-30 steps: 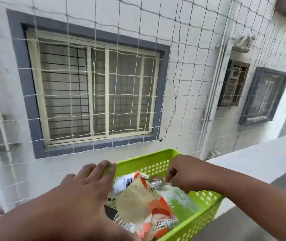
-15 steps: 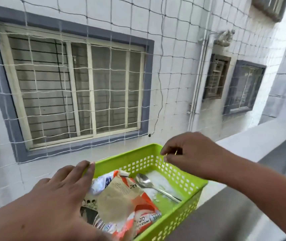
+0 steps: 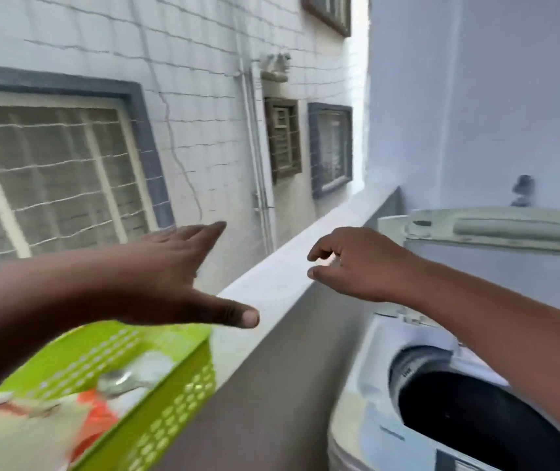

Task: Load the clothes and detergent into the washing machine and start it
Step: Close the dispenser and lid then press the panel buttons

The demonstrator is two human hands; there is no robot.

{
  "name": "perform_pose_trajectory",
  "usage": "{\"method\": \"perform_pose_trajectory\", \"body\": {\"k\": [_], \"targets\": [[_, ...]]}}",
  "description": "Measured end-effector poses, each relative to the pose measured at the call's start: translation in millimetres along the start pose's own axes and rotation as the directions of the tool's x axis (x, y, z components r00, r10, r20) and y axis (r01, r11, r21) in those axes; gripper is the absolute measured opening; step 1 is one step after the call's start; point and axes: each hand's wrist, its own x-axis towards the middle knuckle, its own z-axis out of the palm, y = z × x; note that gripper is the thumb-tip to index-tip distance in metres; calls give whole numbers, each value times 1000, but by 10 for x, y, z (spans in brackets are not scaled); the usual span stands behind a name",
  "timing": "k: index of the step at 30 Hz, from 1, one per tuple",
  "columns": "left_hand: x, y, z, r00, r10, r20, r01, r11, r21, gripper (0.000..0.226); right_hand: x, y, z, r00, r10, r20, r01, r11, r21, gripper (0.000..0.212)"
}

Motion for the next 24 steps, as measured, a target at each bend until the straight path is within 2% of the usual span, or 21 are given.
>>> {"method": "perform_pose_trajectory", "body": {"k": [5,8,13,16,20,21,24], "targets": [[1075,1025,44,970,227,-82,-199,944,262,132,-240,1026,-24,989,149,-11,-149,985,-88,49],[1687,1708,292,936,334,-110,-282,900,332,130,-414,1706,89,972,232,33,-224,963,-151,61],[2511,2802,909,887,452,-99,-411,868,278,139,-860,2858,386,930,361,65,-334,908,-254,73],[2851,3275,1372,894,449,-17,-438,880,185,149,-1138,3443,611,873,473,118,-429,861,-272,73],[3150,3703,1998,887,448,115,-460,880,116,151,-1411,3983,938,789,587,179,-531,799,-282,78],[3211,3749,2152,884,449,129,-462,880,112,146,-1465,4060,1028,781,600,174,-545,791,-280,77],[3406,3871,2532,883,450,134,-467,874,138,111,-1565,4262,1311,770,625,126,-578,768,-275,76]]}}
